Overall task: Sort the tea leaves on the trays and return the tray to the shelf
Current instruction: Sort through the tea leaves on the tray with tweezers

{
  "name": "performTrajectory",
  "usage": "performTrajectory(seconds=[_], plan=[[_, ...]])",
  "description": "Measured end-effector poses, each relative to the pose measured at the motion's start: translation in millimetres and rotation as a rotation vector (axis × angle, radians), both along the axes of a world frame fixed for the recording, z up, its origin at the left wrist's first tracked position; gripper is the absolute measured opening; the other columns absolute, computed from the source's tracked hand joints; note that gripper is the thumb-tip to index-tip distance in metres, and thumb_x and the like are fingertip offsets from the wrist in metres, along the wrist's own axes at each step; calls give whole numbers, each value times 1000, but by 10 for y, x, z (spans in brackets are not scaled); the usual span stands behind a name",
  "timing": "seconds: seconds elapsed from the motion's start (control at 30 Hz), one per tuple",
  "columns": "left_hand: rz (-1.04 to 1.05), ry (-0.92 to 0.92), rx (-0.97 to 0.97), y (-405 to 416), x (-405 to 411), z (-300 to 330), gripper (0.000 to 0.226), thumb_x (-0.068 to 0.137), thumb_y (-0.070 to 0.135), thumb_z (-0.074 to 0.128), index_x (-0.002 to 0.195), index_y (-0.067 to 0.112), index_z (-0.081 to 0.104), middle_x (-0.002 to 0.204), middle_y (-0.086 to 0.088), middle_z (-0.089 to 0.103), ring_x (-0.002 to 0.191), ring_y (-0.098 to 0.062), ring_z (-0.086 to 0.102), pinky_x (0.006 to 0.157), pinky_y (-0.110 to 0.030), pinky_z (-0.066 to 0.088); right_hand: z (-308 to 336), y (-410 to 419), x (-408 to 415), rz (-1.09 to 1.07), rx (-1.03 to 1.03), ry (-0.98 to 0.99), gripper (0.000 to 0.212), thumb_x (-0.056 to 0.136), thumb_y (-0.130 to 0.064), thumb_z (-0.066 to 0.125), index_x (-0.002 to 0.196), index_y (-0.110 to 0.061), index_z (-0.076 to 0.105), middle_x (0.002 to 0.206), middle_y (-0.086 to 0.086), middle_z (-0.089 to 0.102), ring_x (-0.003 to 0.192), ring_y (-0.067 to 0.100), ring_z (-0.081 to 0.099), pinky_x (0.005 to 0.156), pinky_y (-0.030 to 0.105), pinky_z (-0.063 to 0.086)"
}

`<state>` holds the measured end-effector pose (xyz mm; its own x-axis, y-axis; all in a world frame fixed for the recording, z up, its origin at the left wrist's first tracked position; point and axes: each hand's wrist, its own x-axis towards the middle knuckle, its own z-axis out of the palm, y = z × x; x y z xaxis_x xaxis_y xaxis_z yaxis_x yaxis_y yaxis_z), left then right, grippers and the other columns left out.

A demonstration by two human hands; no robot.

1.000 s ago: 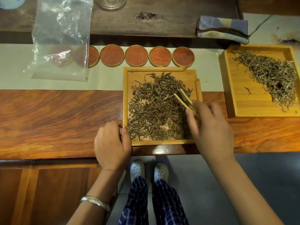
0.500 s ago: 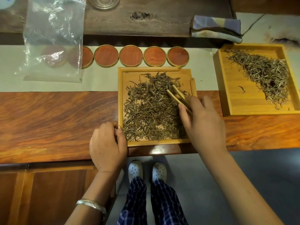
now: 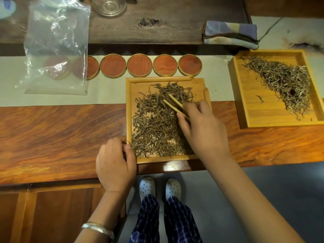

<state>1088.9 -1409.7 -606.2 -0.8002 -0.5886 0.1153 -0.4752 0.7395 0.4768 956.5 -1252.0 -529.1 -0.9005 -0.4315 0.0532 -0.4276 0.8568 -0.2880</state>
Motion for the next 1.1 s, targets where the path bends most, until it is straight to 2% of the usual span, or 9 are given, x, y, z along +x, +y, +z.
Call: performTrajectory(seconds=[0.23, 0.4, 0.57, 0.7, 0.87, 0.97, 1.1], plan=[[30, -5, 24, -6, -7, -10, 11, 85, 29, 38, 84, 21, 45, 74, 8, 39, 67, -12, 32, 60, -29, 26, 15, 238, 37, -51, 28, 23, 31, 94, -33, 53, 113, -10, 63, 95, 13, 57, 60, 29, 59, 47, 23, 34], [39, -7, 31, 4, -18, -3, 8, 84, 29, 39, 83, 22, 44, 73, 8, 40, 67, -13, 33, 60, -30, 27, 7, 203, -37, -107, 13, -2, 34, 95, -34, 50, 117, -11, 61, 99, 13, 55, 68, 32, 60, 52, 27, 38], [47, -23, 34, 0, -14, -20, 5, 84, 30, 40, 83, 25, 42, 74, 10, 36, 68, -12, 31, 62, -30, 27, -5, 129, 69, -40, 12, -22, 33, 95, -36, 50, 116, -13, 61, 99, 9, 55, 66, 26, 59, 49, 25, 35], [53, -19, 33, 6, -23, -10, 8, 83, 30, 39, 82, 24, 44, 74, 10, 37, 69, -12, 31, 62, -31, 27, -4, 149, 26, -113, -21, -4, 33, 95, -35, 50, 115, -12, 62, 99, 11, 56, 69, 30, 60, 52, 25, 37], [50, -17, 44, 4, -19, -3, 9, 84, 30, 39, 83, 23, 45, 74, 9, 39, 69, -13, 32, 62, -30, 27, -64, 146, 0, -90, 10, -19, 33, 96, -36, 47, 114, -13, 61, 99, 11, 55, 70, 30, 60, 52, 27, 39], [49, -23, 43, 12, -19, 15, 5, 84, 30, 39, 80, 27, 39, 73, 10, 36, 68, -13, 32, 62, -30, 27, -72, 186, -74, -154, -9, -20, 33, 96, -36, 48, 116, -13, 59, 102, 13, 55, 75, 34, 61, 55, 30, 39], [48, -17, 43, 19, -24, 33, 4, 83, 28, 40, 80, 26, 39, 73, 10, 35, 67, -13, 32, 62, -31, 27, -50, 143, -22, -118, 7, -6, 32, 96, -35, 49, 114, -12, 60, 100, 12, 55, 69, 31, 60, 52, 28, 39]])
